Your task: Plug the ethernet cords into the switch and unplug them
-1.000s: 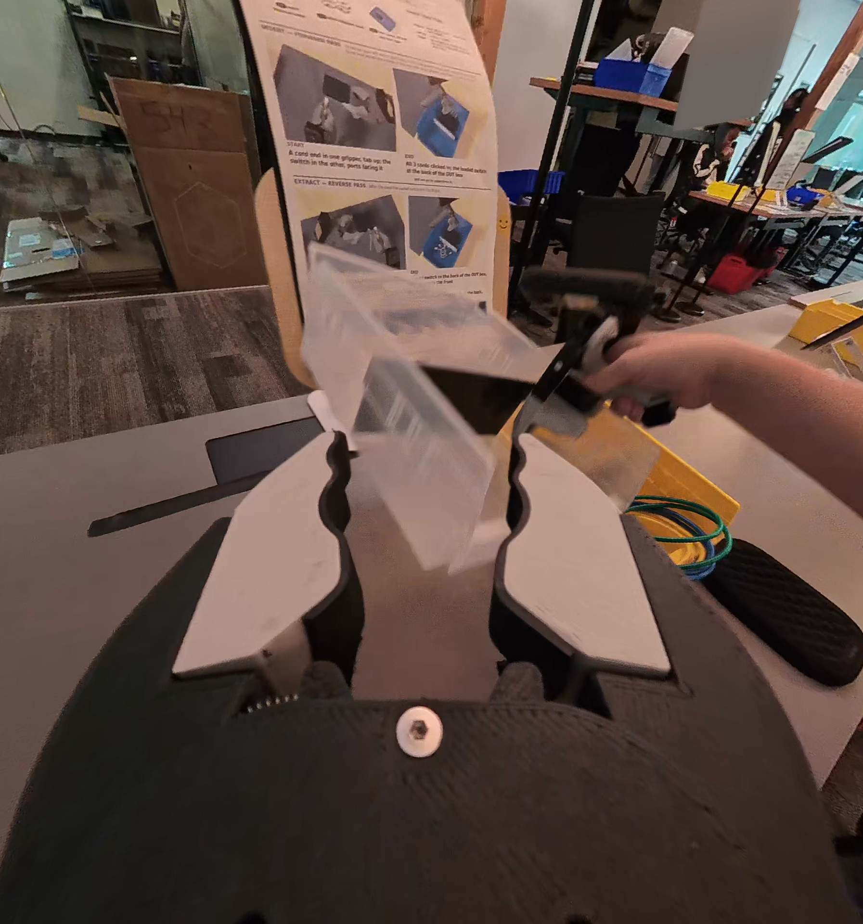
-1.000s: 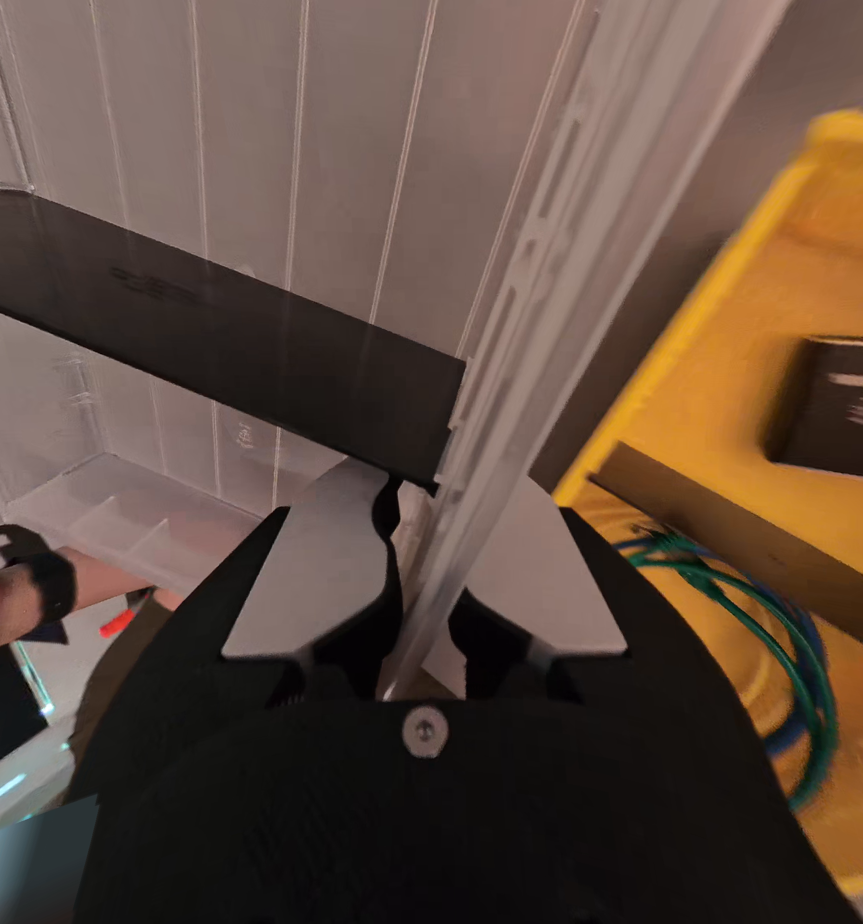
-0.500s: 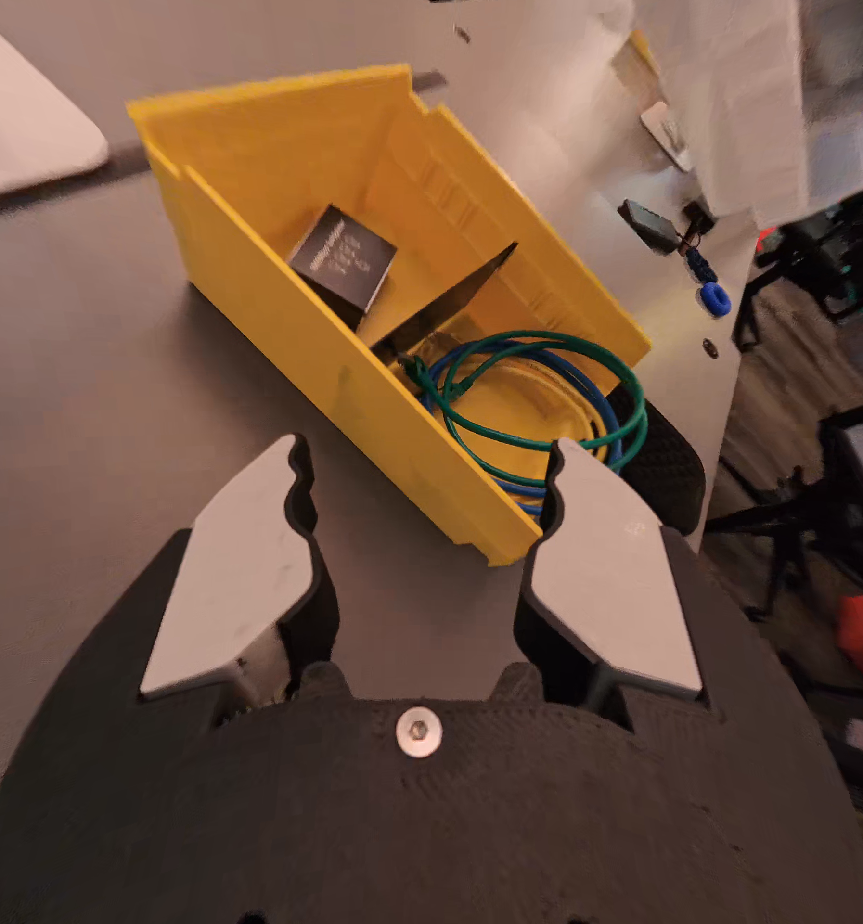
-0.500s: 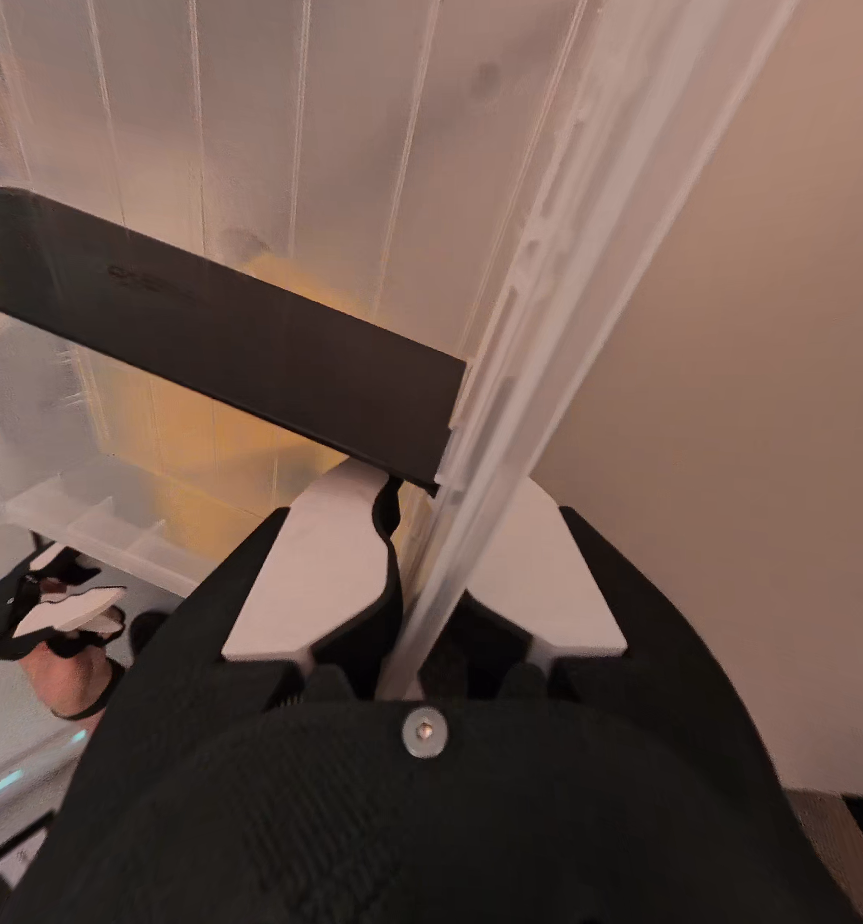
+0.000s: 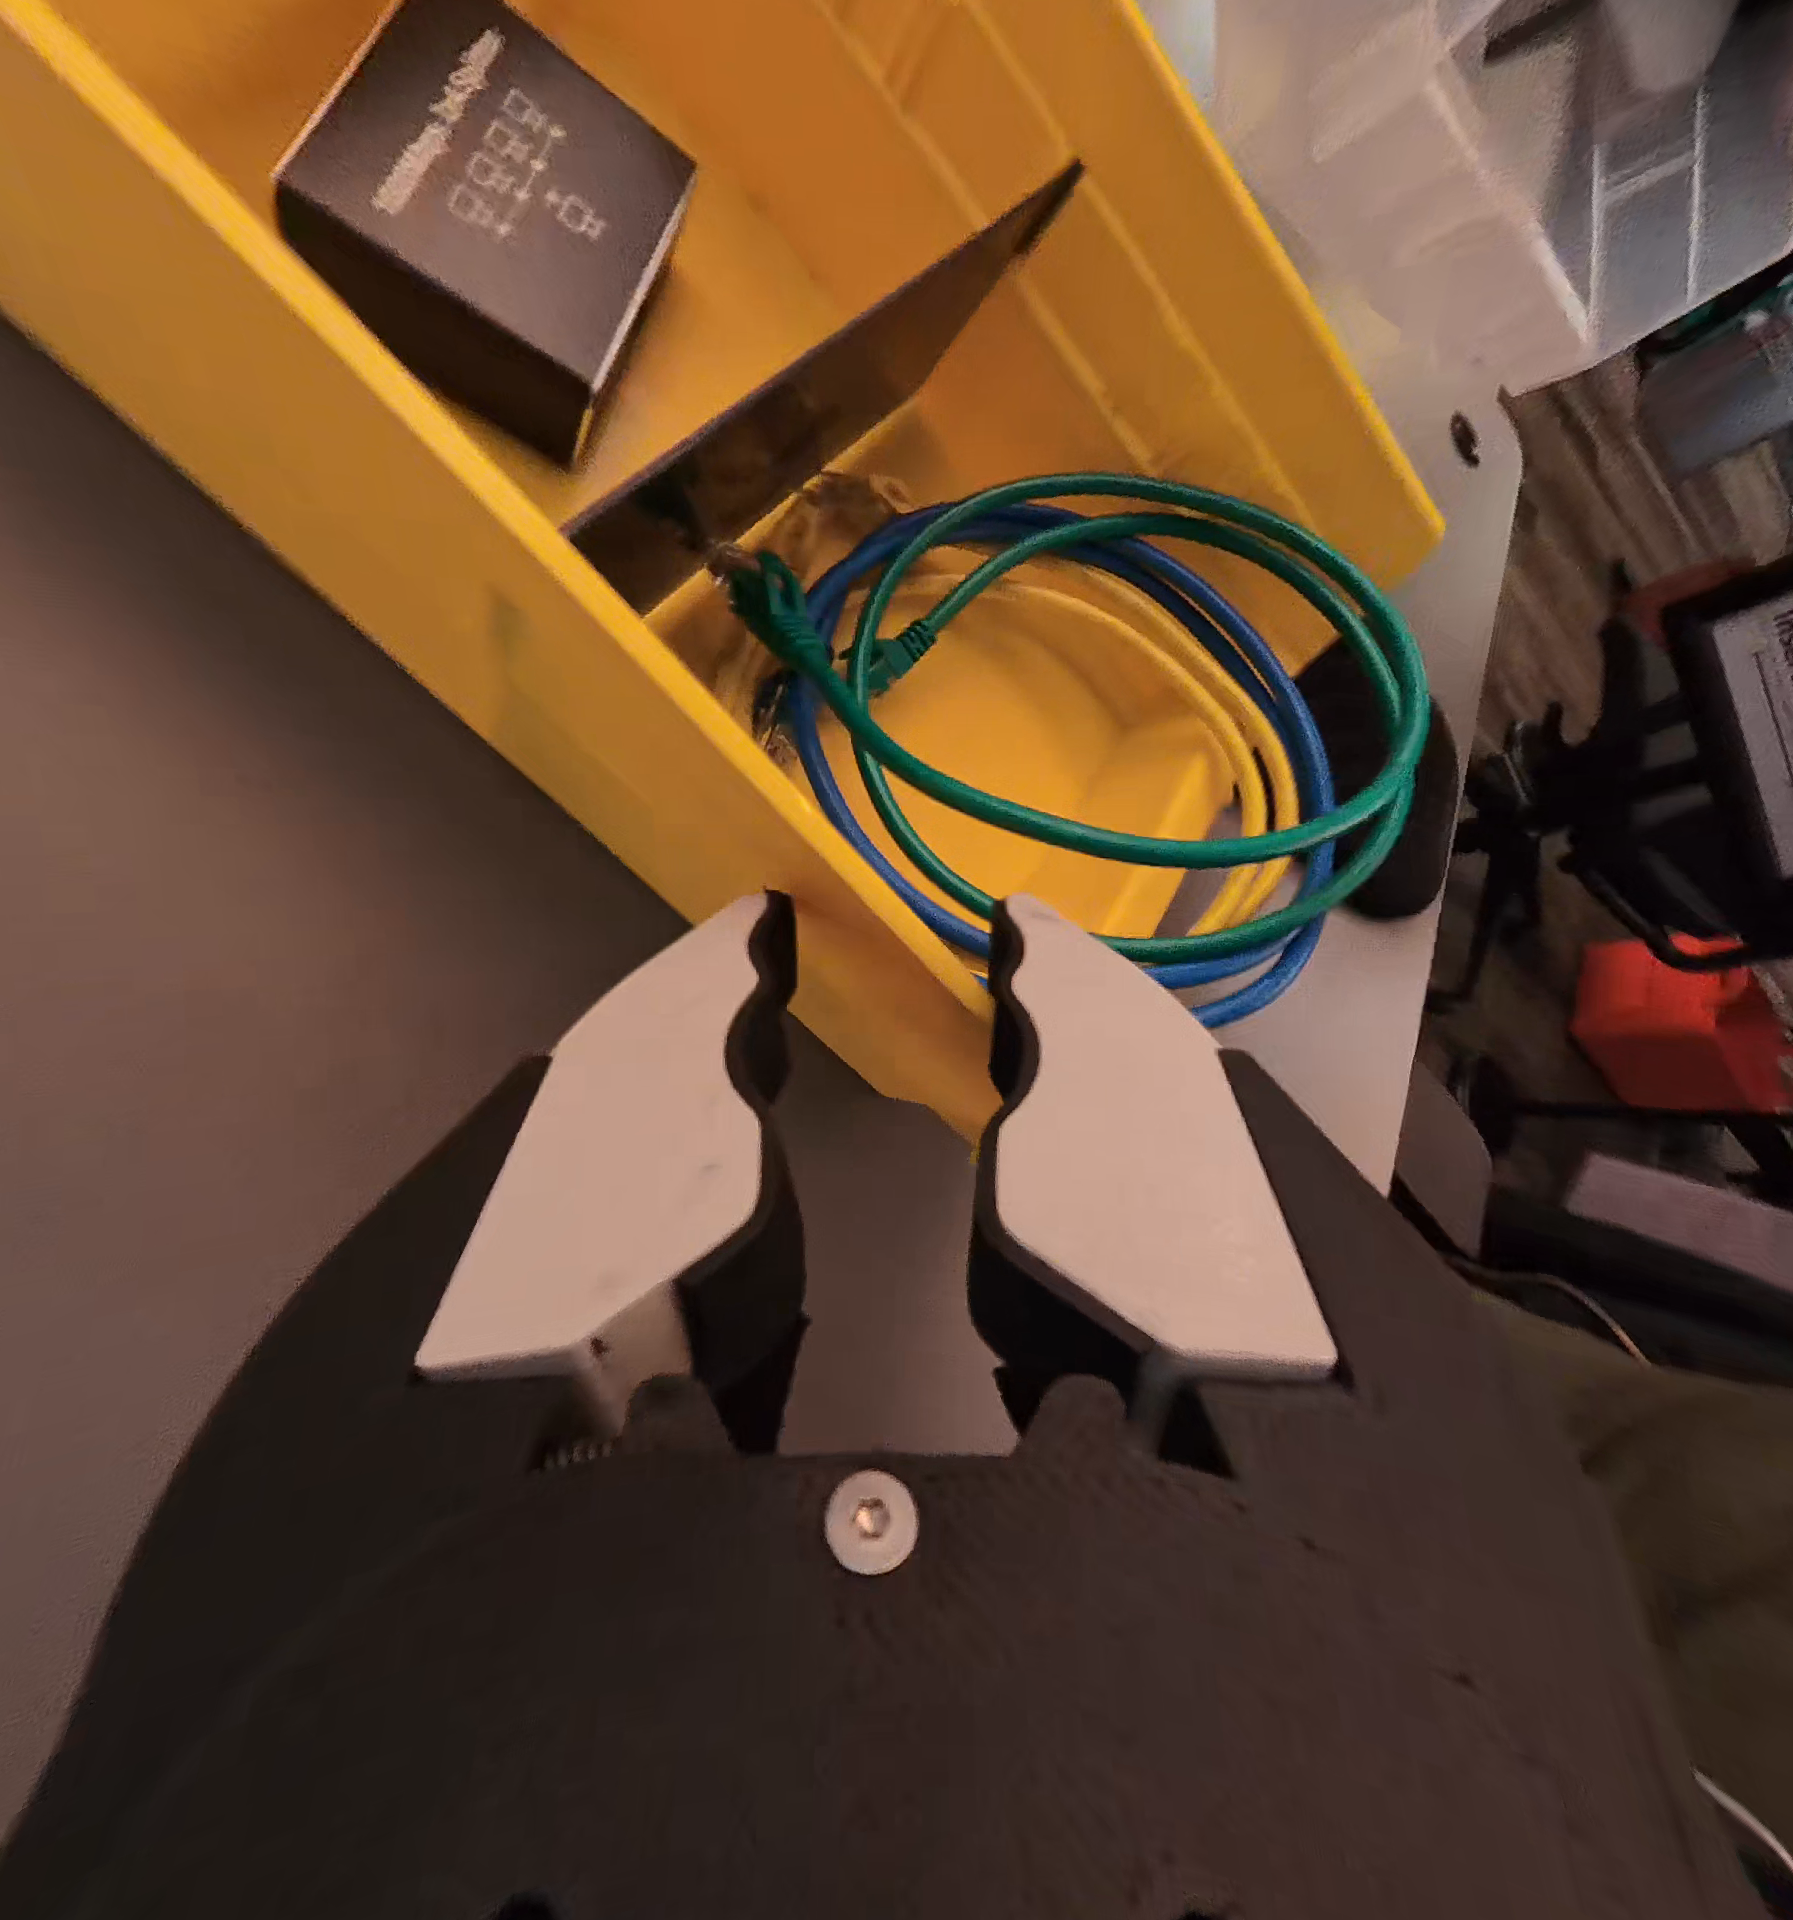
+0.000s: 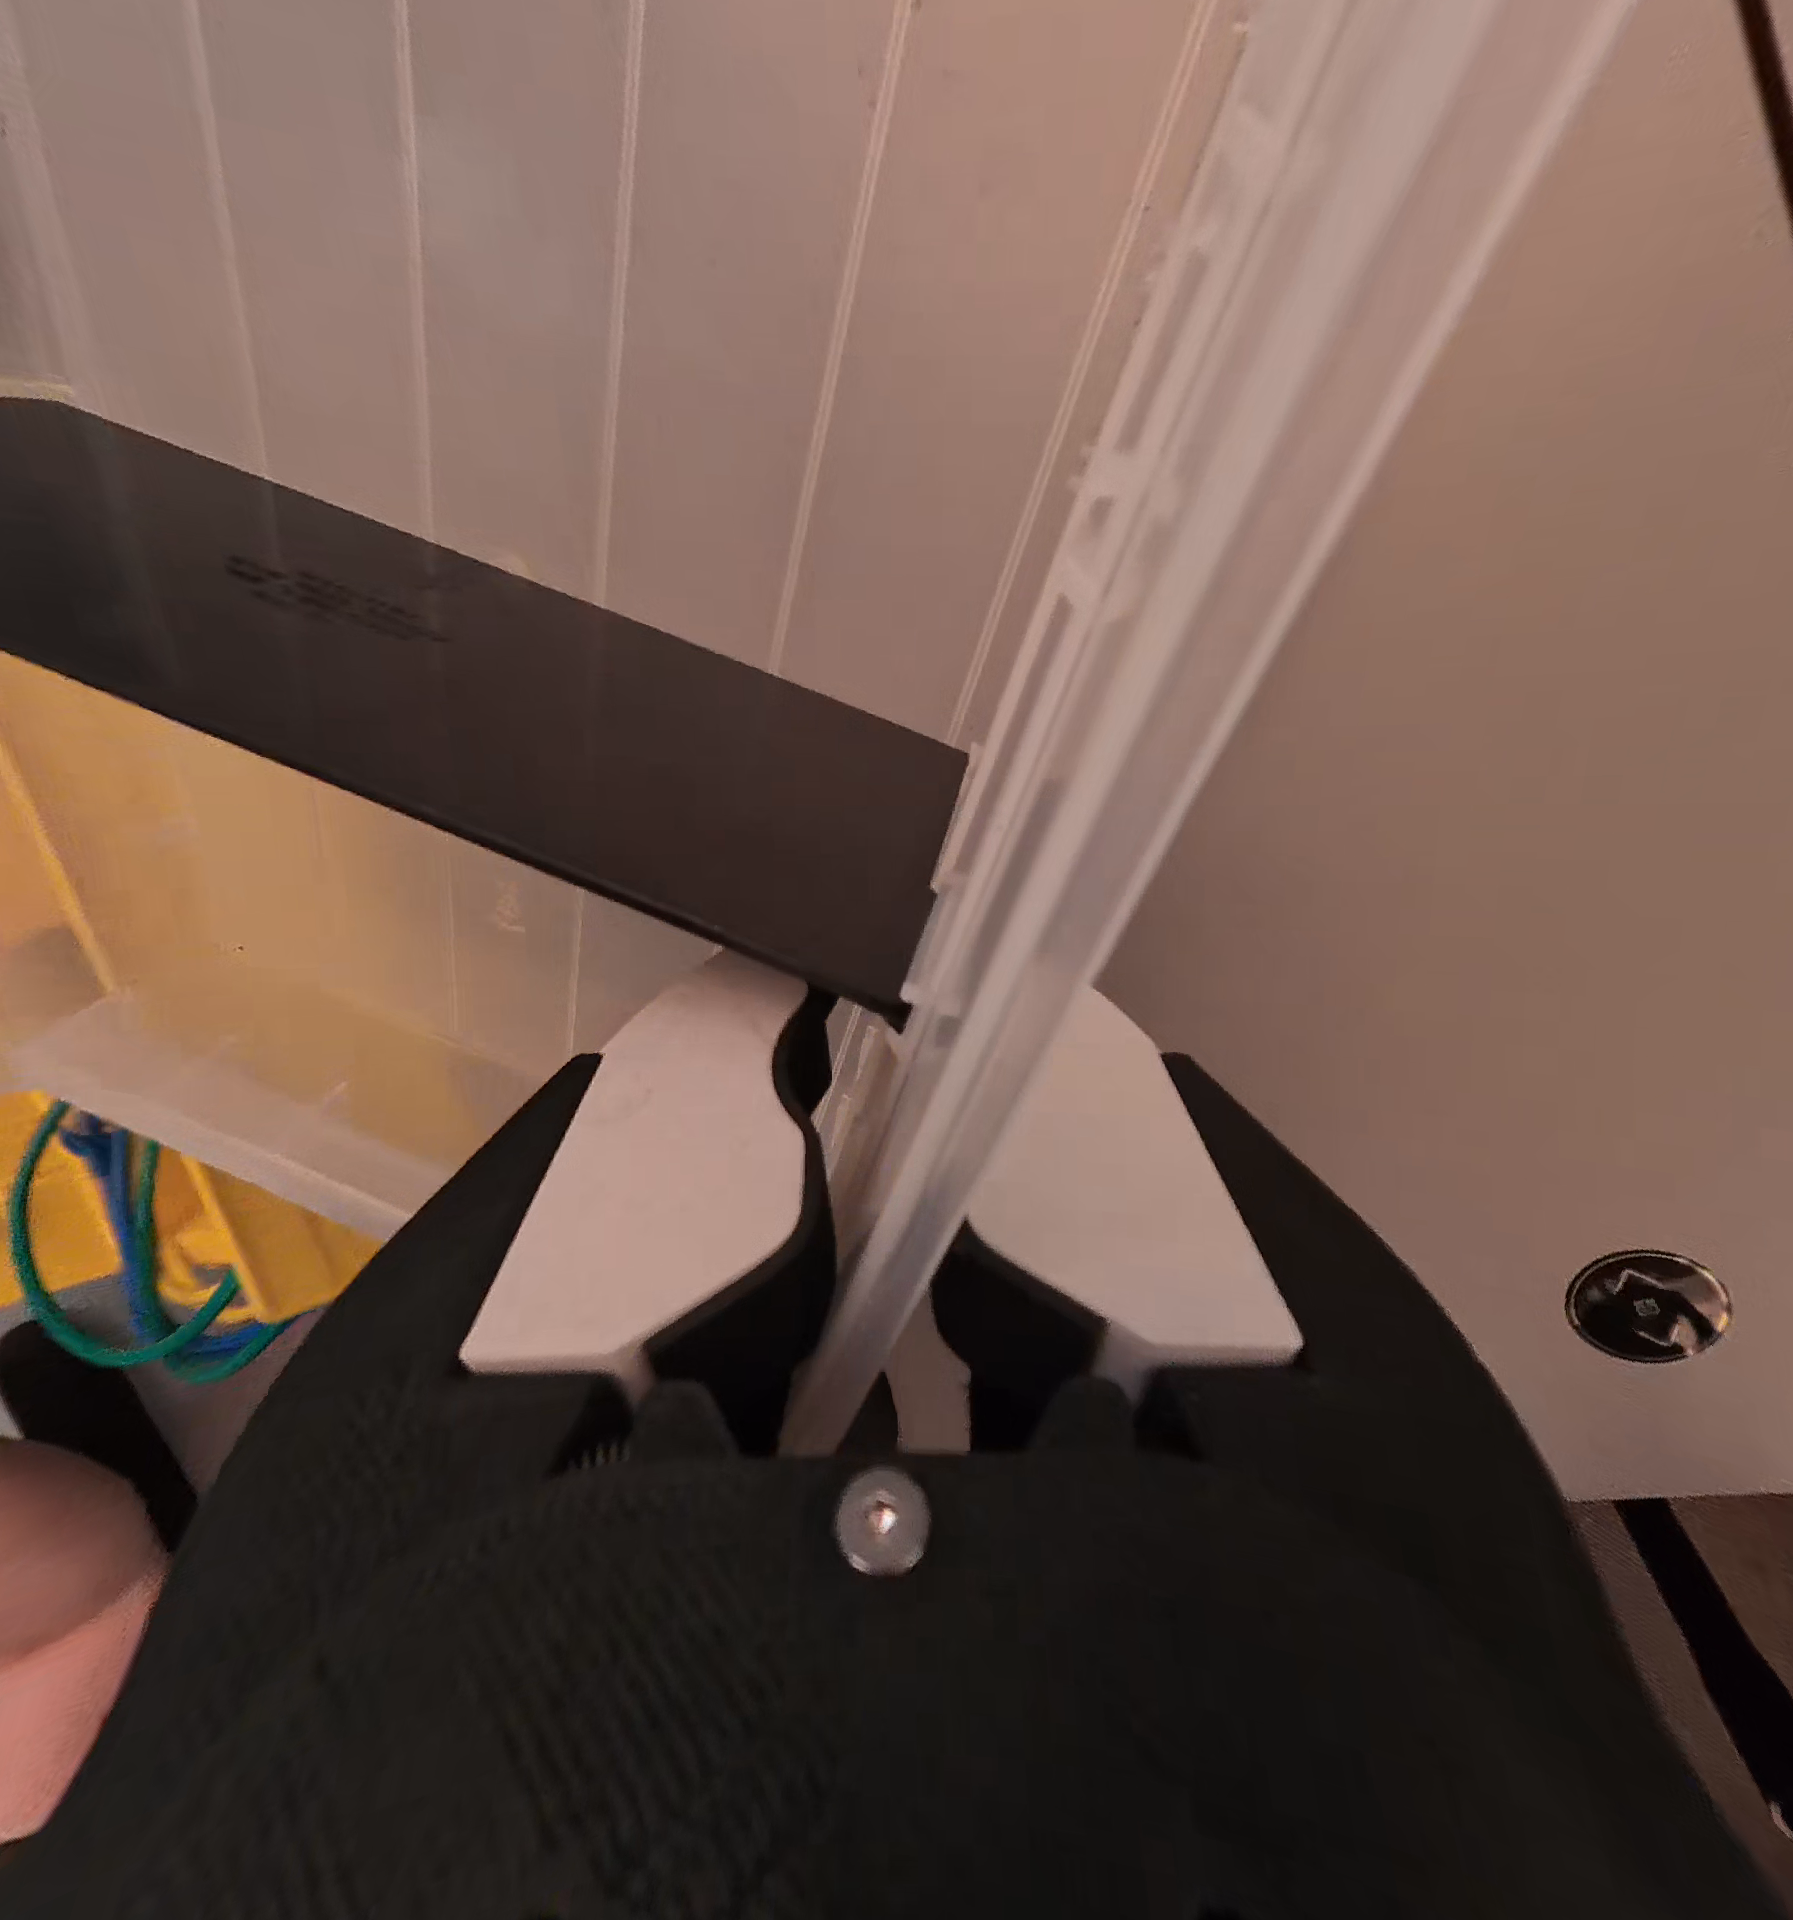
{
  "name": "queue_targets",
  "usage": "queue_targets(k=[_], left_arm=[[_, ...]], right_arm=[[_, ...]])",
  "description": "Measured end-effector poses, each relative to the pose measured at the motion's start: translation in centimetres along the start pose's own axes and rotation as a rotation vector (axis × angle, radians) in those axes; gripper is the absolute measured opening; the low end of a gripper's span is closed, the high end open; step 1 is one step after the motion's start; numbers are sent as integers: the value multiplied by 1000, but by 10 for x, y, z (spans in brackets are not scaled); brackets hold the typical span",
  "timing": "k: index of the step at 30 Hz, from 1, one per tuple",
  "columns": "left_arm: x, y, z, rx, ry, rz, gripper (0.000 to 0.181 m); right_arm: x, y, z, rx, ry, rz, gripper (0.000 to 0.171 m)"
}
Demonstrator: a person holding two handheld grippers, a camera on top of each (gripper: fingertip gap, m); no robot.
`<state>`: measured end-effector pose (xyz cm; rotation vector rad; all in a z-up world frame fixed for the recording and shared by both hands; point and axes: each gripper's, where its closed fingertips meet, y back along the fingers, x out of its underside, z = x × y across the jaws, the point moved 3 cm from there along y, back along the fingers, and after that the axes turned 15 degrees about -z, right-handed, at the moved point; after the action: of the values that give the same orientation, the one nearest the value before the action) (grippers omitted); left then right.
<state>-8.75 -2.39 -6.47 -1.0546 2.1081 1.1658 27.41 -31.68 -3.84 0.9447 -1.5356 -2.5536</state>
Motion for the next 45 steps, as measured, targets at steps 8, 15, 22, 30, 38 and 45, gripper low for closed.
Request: queue_targets(k=[8, 15, 22, 30, 38, 45], left_arm=[[-2, 90, 73, -187, 87, 113, 12], [10, 189, 142, -450, 130, 90, 13], [55, 299, 171, -708, 380, 53, 7], [97, 348, 155, -699, 626, 11, 9], [95, 345, 162, -697, 623, 14, 9], [102, 348, 156, -695, 655, 40, 9]], right_arm=[[16, -24, 19, 27, 125, 84, 16], [32, -56, 43, 68, 304, 202, 16], [40, -90, 72, -4, 428, 361, 14], [17, -113, 76, 21, 487, 357, 5], [8, -113, 49, 29, 465, 396, 5], [5, -117, 49, 25, 500, 409, 4]])
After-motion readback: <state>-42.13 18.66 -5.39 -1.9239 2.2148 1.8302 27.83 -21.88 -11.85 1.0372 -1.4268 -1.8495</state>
